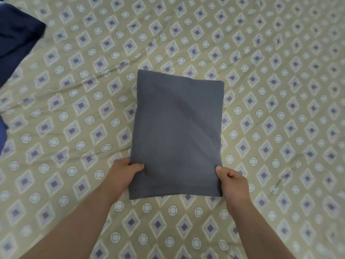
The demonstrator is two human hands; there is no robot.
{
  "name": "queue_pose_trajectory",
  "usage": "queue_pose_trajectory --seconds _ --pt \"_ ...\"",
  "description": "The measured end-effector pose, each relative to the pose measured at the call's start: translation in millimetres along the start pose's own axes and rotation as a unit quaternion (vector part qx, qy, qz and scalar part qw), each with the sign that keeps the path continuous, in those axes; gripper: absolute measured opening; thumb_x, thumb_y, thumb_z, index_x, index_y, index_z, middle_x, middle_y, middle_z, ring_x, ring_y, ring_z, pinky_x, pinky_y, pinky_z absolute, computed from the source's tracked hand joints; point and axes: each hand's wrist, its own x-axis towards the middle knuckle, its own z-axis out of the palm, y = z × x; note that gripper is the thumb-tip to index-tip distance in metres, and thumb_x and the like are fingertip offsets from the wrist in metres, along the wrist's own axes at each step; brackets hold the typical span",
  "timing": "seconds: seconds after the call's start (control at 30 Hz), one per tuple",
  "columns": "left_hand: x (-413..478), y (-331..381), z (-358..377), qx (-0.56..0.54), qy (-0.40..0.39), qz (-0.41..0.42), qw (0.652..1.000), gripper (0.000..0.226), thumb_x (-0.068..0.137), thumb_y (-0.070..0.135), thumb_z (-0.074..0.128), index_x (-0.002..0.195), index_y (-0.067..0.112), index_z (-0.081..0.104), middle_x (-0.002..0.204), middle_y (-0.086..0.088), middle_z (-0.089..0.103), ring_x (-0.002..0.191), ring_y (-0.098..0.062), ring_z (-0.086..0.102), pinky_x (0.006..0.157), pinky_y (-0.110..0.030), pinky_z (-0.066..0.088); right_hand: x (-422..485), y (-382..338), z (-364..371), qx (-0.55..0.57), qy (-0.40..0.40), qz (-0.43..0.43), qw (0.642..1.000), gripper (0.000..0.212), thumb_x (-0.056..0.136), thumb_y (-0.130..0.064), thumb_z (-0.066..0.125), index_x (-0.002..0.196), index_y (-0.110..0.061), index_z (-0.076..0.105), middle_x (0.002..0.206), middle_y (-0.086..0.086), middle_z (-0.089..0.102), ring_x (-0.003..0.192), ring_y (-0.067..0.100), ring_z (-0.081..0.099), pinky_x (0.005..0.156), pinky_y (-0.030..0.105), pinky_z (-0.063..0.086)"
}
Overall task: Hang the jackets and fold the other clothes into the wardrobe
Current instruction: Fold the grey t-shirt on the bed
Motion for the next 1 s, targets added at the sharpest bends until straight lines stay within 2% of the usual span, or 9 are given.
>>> queue_pose_trajectory --seconds 0.13,0.23,0.4,0.5,0.6,0.77,0.83,0.9,1.0 --pt "-9.3 -5.4 1.7 -0.09 -0.019 -0.018 0.996 0.019 0.091 0.021 0.068 0.106 0.008 0.07 0.099 -0.007 0.076 0.09 -0.025 0.073 0.081 -0.039 0.057 -9.5 2.0 4.2 -0.055 0.029 -0.065 0.996 0.02 0.09 -0.036 0.066 0.085 -0.019 0.056 0.078 -0.006 0.06 0.071 0.014 0.057 0.059 0.029 0.041" --pt "-17.1 -10.9 4.8 -0.096 -0.057 -0.032 0.993 0.018 0.091 0.015 0.068 0.108 0.01 0.068 0.098 -0.006 0.076 0.086 -0.021 0.074 0.067 -0.03 0.057 -18.2 13.2 5.1 -0.075 0.007 -0.088 0.993 0.034 0.087 -0.034 0.068 0.073 -0.014 0.044 0.066 -0.001 0.048 0.06 0.019 0.046 0.057 0.03 0.038" --pt "-20.9 -16.9 7.1 -0.123 -0.088 -0.069 0.986 0.021 0.09 0.013 0.068 0.111 0.009 0.066 0.103 -0.009 0.076 0.091 -0.026 0.073 0.067 -0.035 0.058 -16.0 21.7 -16.3 0.095 -0.032 0.008 0.995 0.043 0.088 -0.026 0.073 0.053 -0.019 0.049 0.069 0.006 0.05 0.069 0.021 0.047 0.072 0.039 0.045" --pt "-23.2 -25.0 12.9 -0.015 -0.066 -0.034 0.997 0.019 0.09 0.008 0.069 0.109 0.009 0.067 0.1 -0.006 0.076 0.095 -0.026 0.072 0.083 -0.041 0.056 -12.6 23.0 -23.6 0.127 -0.026 0.045 0.991 0.035 0.091 -0.024 0.07 0.06 -0.015 0.056 0.078 0.008 0.056 0.077 0.023 0.05 0.077 0.04 0.045" --pt "-27.1 -25.6 20.5 0.071 0.002 -0.006 0.997 0.004 0.091 0.013 0.067 0.094 0.012 0.068 0.091 -0.005 0.074 0.087 -0.026 0.07 0.077 -0.039 0.057 -9.7 18.2 -19.0 -0.036 0.044 -0.027 0.998 0.021 0.093 -0.022 0.062 0.076 -0.01 0.062 0.076 0.002 0.062 0.077 0.024 0.056 0.067 0.032 0.045" --pt "-27.9 -9.3 22.1 0.206 0.205 0.2 0.936 0.008 0.081 0.019 0.057 0.078 0.019 0.05 0.077 -0.002 0.056 0.077 -0.031 0.057 0.061 -0.039 0.044 -3.4 -9.5 4.8 -0.288 0.048 -0.319 0.902 0.04 0.095 -0.03 0.056 0.132 -0.017 0.053 0.135 0.004 0.053 0.125 0.021 0.048 0.11 0.037 0.04" --pt "-24.7 -0.7 26.6 0.291 0.198 0.279 0.894 0.022 0.086 0.023 0.059 0.108 0.022 0.06 0.113 0.001 0.06 0.111 -0.026 0.053 0.089 -0.04 0.048 6.0 -25.6 17.4 -0.33 0.026 -0.358 0.873 0.057 0.096 -0.036 0.054 0.148 -0.017 0.04 0.158 0.007 0.031 0.146 0.023 0.026 0.118 0.033 0.021" --pt "-14.9 5.7 34.1 0.39 0.126 0.299 0.862 0.063 0.095 0.035 0.055 0.151 0.019 0.033 0.16 0.002 0.025 0.147 -0.018 0.019 0.117 -0.036 0.023 15.4 -36.8 29.9 -0.395 0.001 -0.38 0.837 0.062 0.097 -0.038 0.052 0.152 -0.015 0.033 0.163 0.012 0.018 0.151 0.028 0.014 0.121 0.037 0.015" --pt "2.2 23.1 48.8 0.435 0.119 0.281 0.847 0.073 0.097 0.047 0.045 0.157 0.02 0.012 0.166 -0.002 0.0 0.152 -0.02 -0.006 0.123 -0.039 0.002 19.8 -38.8 45.7 -0.495 -0.001 -0.401 0.77 0.065 0.097 -0.039 0.047 0.153 -0.01 0.032 0.161 0.026 0.015 0.15 0.04 0.011 0.123 0.049 0.009"
